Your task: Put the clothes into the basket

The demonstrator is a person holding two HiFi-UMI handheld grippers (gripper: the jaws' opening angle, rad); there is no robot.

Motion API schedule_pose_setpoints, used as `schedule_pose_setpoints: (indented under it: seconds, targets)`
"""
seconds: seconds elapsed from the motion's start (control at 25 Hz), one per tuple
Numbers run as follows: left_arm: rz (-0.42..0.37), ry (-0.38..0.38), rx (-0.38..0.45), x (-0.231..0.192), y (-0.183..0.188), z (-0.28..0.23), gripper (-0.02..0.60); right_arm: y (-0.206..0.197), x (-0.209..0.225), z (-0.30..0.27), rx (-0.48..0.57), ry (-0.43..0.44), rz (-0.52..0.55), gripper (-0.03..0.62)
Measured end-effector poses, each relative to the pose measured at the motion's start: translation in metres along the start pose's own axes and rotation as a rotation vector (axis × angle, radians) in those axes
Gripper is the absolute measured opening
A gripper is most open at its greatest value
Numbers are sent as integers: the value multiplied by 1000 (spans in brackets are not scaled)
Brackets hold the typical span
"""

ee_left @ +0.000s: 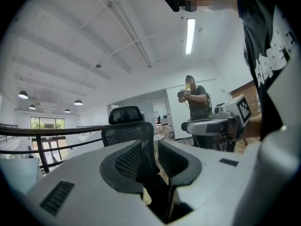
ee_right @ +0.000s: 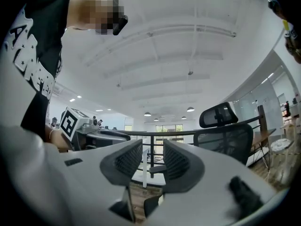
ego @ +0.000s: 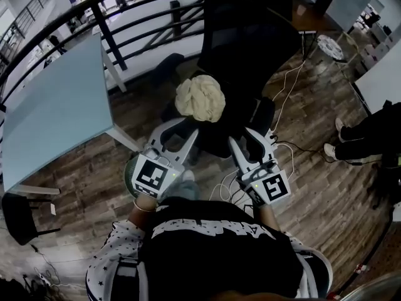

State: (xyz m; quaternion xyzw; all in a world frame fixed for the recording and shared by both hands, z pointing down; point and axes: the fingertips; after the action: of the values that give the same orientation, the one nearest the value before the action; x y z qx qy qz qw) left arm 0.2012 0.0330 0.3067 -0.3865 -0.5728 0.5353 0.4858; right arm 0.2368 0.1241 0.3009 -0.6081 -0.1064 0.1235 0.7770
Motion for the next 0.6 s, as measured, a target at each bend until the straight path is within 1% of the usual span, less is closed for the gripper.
schedule_pose_setpoints:
  seconds: [0.24, 0.6]
  targets:
    - [3, 1, -8, -37, -7, -21, 100, -7, 21, -39, -5, 2, 4, 123]
    - [-4, -16, -11, -64, -13, -39, 104, -9, 37, -65, -8, -18, 19, 132]
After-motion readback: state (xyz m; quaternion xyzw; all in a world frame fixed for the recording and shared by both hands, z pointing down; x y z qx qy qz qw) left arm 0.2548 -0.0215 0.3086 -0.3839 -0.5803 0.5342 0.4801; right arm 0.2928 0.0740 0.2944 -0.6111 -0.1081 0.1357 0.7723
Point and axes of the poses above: the fingertips, and each gripper's own axes: z backward along the fingers, x to its right, y out of its top, and after that the axes turned 8 degrees about x, right-handed
